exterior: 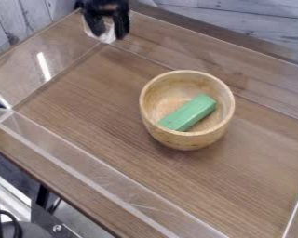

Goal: Put the green block in the brown bowl

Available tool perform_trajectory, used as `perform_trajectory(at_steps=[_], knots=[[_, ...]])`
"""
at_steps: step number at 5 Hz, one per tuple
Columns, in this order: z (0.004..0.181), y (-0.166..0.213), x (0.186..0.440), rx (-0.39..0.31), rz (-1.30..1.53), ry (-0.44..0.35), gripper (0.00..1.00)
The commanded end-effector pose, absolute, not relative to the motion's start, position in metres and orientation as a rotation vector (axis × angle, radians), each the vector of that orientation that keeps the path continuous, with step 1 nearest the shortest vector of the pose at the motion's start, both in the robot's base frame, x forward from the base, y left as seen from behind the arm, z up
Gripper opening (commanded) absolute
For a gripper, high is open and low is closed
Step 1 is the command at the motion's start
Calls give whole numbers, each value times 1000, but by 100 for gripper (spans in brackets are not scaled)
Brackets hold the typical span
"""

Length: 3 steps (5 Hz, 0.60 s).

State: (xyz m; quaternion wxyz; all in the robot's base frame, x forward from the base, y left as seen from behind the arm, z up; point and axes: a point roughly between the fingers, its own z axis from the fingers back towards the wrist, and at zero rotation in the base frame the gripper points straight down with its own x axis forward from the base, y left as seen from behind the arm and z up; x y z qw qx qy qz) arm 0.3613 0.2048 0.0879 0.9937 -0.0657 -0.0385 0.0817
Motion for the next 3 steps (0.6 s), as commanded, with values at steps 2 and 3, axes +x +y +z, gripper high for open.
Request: perform_trajectory(at_steps=[2, 3], knots=[[160, 198, 350, -83, 137, -206, 100], [148, 202, 359, -87, 141, -193, 0]])
